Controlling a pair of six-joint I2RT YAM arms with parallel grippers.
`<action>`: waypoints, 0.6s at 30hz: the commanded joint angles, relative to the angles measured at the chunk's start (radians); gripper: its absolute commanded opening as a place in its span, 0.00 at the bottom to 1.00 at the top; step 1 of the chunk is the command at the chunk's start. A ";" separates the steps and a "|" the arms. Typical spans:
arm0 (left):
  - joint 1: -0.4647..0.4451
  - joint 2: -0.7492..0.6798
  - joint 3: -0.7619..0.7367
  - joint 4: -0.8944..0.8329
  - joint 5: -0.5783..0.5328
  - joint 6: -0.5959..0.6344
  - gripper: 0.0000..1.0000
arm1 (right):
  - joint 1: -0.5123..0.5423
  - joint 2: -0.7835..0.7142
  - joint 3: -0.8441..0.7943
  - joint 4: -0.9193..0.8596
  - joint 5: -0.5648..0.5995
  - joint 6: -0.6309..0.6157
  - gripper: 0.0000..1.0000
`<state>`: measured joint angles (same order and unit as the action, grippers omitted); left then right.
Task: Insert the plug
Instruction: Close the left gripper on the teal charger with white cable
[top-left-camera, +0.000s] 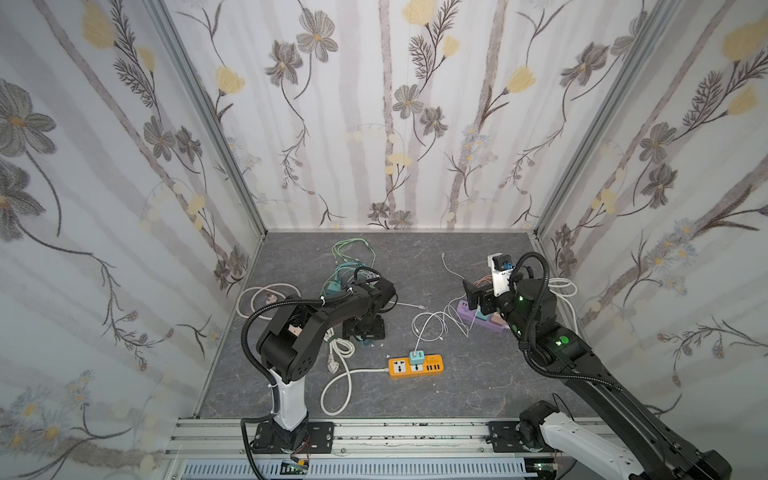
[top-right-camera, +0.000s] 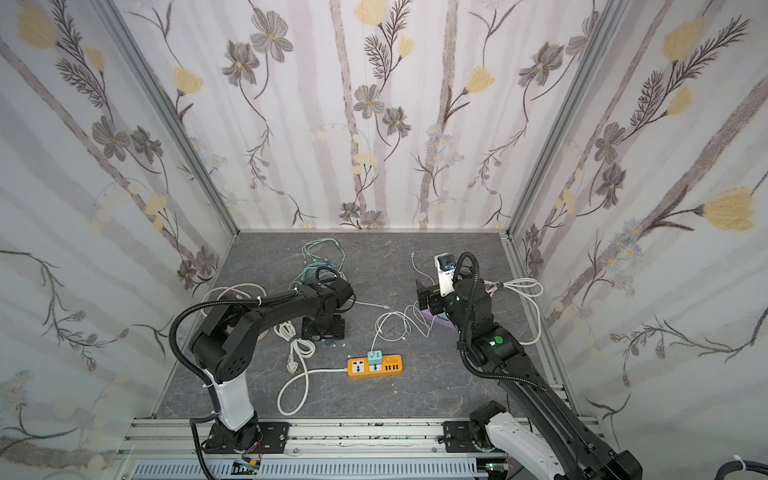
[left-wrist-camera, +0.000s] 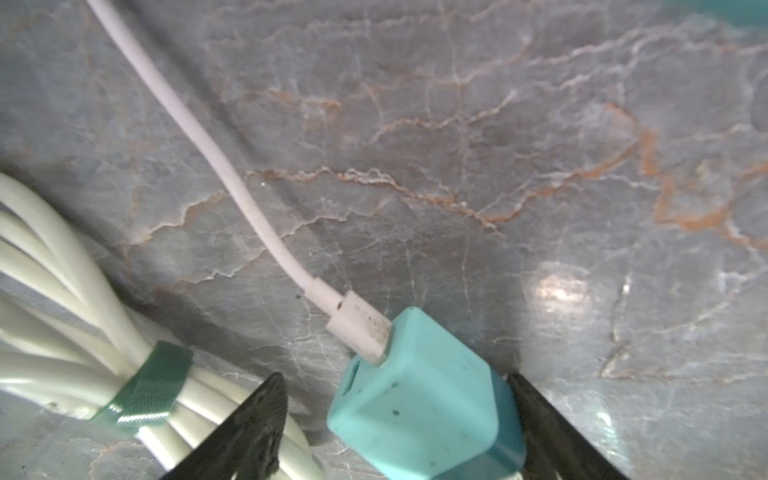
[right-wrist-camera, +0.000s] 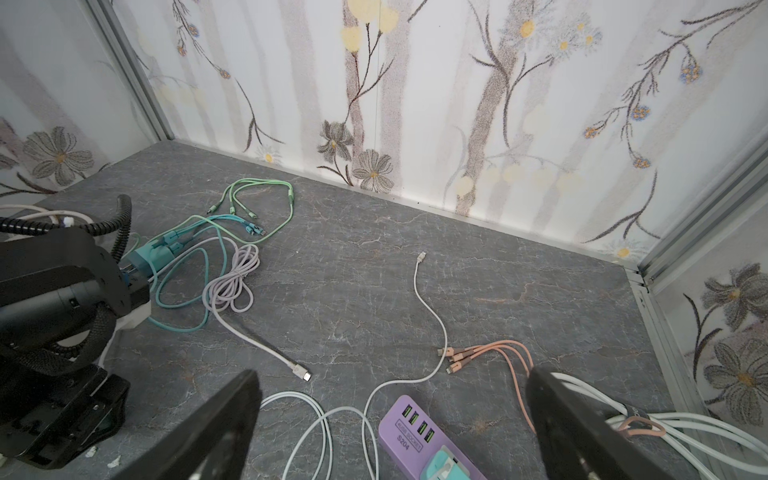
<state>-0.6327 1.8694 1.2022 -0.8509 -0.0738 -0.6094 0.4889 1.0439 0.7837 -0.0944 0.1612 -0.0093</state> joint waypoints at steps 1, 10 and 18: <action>0.010 -0.007 -0.025 0.036 -0.006 -0.030 0.89 | -0.001 0.015 0.009 0.022 -0.029 0.006 0.99; 0.070 0.000 -0.076 0.075 0.056 -0.047 0.80 | 0.000 0.033 0.025 -0.008 -0.065 0.003 0.99; 0.067 -0.003 -0.070 0.061 0.042 -0.047 0.68 | 0.001 0.037 0.019 -0.002 -0.068 -0.001 0.99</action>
<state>-0.5678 1.8477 1.1431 -0.7723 0.0551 -0.6399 0.4896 1.0748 0.7994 -0.1040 0.1036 -0.0090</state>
